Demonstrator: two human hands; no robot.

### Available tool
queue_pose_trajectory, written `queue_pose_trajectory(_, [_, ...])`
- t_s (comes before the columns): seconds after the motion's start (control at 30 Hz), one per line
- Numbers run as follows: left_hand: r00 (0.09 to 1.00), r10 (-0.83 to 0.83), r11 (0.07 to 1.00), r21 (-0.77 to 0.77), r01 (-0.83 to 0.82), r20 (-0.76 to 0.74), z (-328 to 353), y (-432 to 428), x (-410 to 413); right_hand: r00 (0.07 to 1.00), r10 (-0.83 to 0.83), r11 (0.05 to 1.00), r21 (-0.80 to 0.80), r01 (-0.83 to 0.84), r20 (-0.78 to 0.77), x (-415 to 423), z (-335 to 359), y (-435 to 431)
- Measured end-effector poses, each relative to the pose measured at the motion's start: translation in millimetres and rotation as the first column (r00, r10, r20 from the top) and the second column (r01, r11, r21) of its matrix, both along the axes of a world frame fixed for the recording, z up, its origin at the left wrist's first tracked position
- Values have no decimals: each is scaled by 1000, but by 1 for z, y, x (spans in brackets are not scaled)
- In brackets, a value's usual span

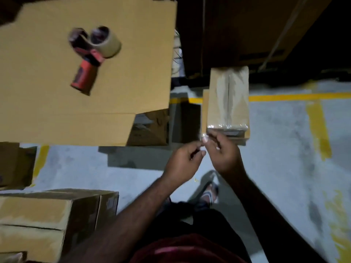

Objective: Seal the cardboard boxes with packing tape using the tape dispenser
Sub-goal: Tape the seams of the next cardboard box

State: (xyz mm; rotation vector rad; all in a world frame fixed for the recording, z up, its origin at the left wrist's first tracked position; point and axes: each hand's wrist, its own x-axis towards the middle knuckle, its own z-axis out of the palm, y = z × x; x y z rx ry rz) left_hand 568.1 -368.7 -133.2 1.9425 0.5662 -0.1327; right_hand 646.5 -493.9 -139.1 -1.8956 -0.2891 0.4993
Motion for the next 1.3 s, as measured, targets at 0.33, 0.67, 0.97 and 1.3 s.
queue_pose_trajectory(0.33, [961,258,964,-93,-249,97,44,73,-126,957,283,957,-74,-279,61,-93,59,81])
queue_pose_trajectory(0.67, [750,649,759,-52,-649,128,52,168,-304,793,609,791,-96,-604,36,-246,61,221])
queue_pose_trajectory(0.97, [366,928,371,-115,-921,62,42,235,-436,552,833,547,-94,-832,-42,-373,51,342])
queue_pose_trajectory(1.3, [52,999,52,-54,-997,17,11,306,-519,366,927,354,-131,-926,-83,-445,20,460])
